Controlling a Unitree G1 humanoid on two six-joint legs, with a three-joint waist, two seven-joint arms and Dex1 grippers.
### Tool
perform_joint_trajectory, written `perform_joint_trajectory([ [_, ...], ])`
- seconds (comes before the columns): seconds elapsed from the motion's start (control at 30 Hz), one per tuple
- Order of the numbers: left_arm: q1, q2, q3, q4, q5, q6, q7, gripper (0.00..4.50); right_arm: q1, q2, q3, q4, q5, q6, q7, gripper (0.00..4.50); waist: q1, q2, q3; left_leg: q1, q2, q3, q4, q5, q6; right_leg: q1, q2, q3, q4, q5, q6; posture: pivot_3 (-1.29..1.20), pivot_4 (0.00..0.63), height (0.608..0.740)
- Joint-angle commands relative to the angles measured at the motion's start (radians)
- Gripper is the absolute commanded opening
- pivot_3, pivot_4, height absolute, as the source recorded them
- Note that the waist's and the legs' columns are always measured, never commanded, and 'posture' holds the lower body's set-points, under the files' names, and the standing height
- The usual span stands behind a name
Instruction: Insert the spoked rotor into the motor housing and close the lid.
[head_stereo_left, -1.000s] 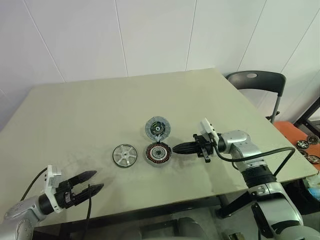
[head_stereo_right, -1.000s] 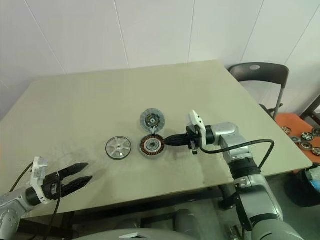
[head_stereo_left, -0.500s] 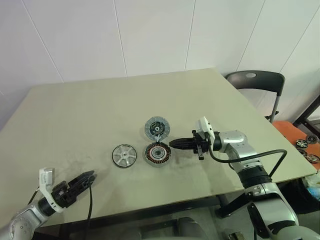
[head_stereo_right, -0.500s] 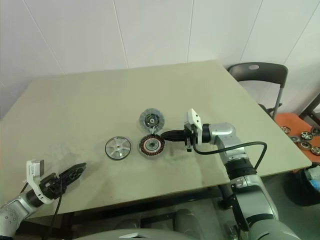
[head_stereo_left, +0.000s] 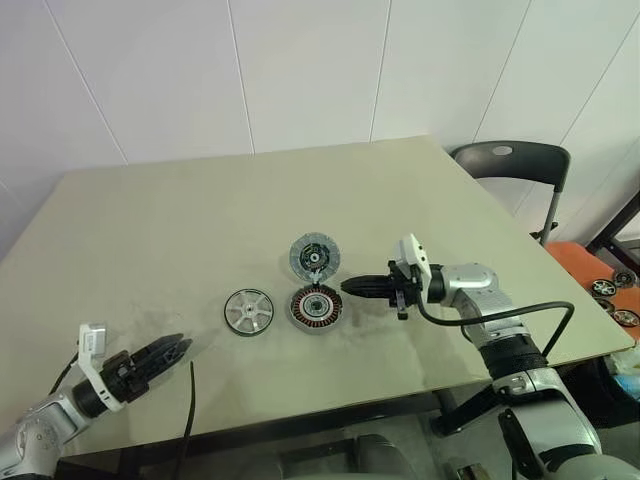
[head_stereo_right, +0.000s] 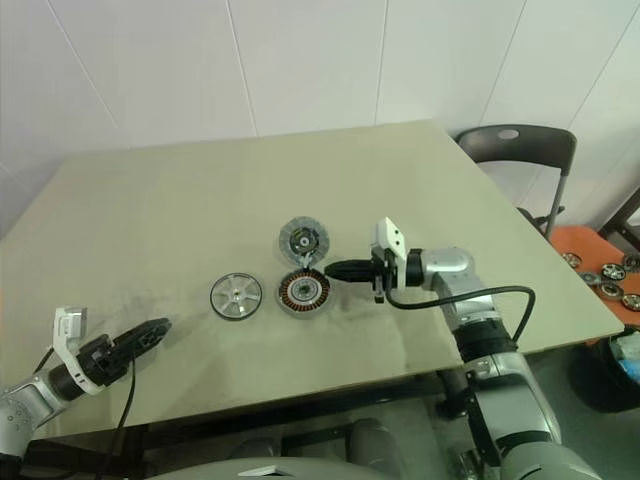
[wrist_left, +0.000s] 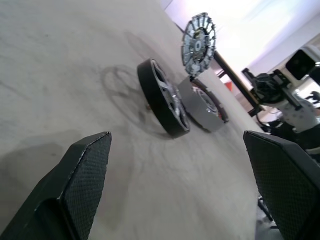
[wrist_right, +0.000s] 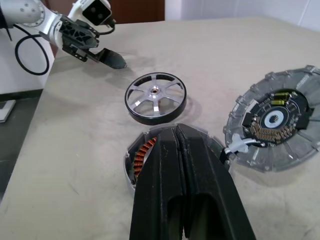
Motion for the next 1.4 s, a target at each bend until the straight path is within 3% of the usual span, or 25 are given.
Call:
perform_joint_trajectory([
  [0.03,-0.272,-0.177,-0.184,-0.197,0.031,0.143,0.328,4.5,-0.024,0.018,-0.01,0.031,-0.035,-0.078,-0.049,0.05,0.03,-0.004,0.001,-0.001,0.0,0.0,0.004,0.001,-0.001,0.001,0.0,0.0,0.0,-0.001,0.004,0.0,0.0,0.74],
  [0.1,-0.287,-0.198,-0.18,-0.231,0.02,0.184,0.371,4.5,-0.008,0.008,-0.013,0.12,-0.083,-0.149,-0.083,0.05,0.028,-0.014,-0.004,-0.003,0.001,0.0,0.01,0.001,-0.001,0.005,0.003,0.0,0.001,0.001,0.007,0.0,0.0,0.74],
  [0.23,-0.28,-0.213,-0.172,-0.255,0.008,0.199,0.412,4.5,0.042,-0.008,-0.041,0.125,-0.054,-0.144,-0.084,0.05,-0.002,-0.009,-0.006,0.002,0.0,0.006,0.001,0.0,0.0,0.004,0.001,0.008,-0.001,0.004,0.007,0.0,0.0,0.74],
  [0.37,-0.273,-0.208,-0.148,-0.259,-0.022,0.198,0.396,4.5,0.062,-0.012,-0.103,0.043,0.026,-0.036,-0.102,0.05,-0.013,-0.009,-0.005,-0.005,0.001,0.005,-0.003,0.0,-0.001,-0.008,0.004,0.007,0.003,0.004,0.007,0.0,0.0,0.74],
  [0.6,-0.28,-0.175,-0.16,-0.233,-0.001,0.155,0.357,4.5,0.054,-0.002,-0.102,-0.004,0.03,-0.005,-0.118,0.05,-0.012,-0.008,-0.005,-0.002,0.001,0.005,-0.002,0.001,-0.002,-0.001,0.004,0.005,0.0,0.003,0.006,0.0,0.0,0.74],
  [0.9,-0.197,-0.023,-0.061,-0.272,-0.117,0.199,0.194,4.5,0.05,-0.003,-0.101,-0.014,0.033,0.012,-0.11,0.05,-0.014,-0.008,-0.004,-0.001,0.001,0.005,-0.003,0.001,-0.002,-0.002,0.004,0.006,0.0,0.002,0.004,0.0,0.0,0.74],
  [1.1,-0.062,0.052,0.045,-0.386,-0.273,0.327,0.203,4.5,0.06,-0.003,-0.092,-0.015,0.023,0.012,-0.109,0.05,-0.012,-0.008,-0.003,-0.003,0.001,0.004,-0.003,0.001,-0.001,-0.003,0.003,0.006,0.0,0.001,0.004,0.0,0.0,0.74],
  [1.2,0.066,0.018,0.066,-0.473,-0.351,0.379,0.25,4.5,0.066,0.004,-0.087,-0.01,0.02,0.005,-0.108,0.05,-0.012,-0.008,-0.003,-0.003,0.002,0.004,-0.003,0.001,-0.001,-0.002,0.002,0.006,0.0,-0.001,0.007,0.0,0.0,0.74],
  [1.4,0.185,-0.081,0.057,-0.54,-0.435,0.391,0.358,4.5,0.061,0.009,-0.079,0.0,0.011,-0.005,-0.106,0.05,-0.009,-0.008,-0.002,-0.002,0.002,0.004,-0.002,0.001,-0.002,-0.002,0.002,0.006,0.0,-0.001,0.007,0.0,0.0,0.74],
])
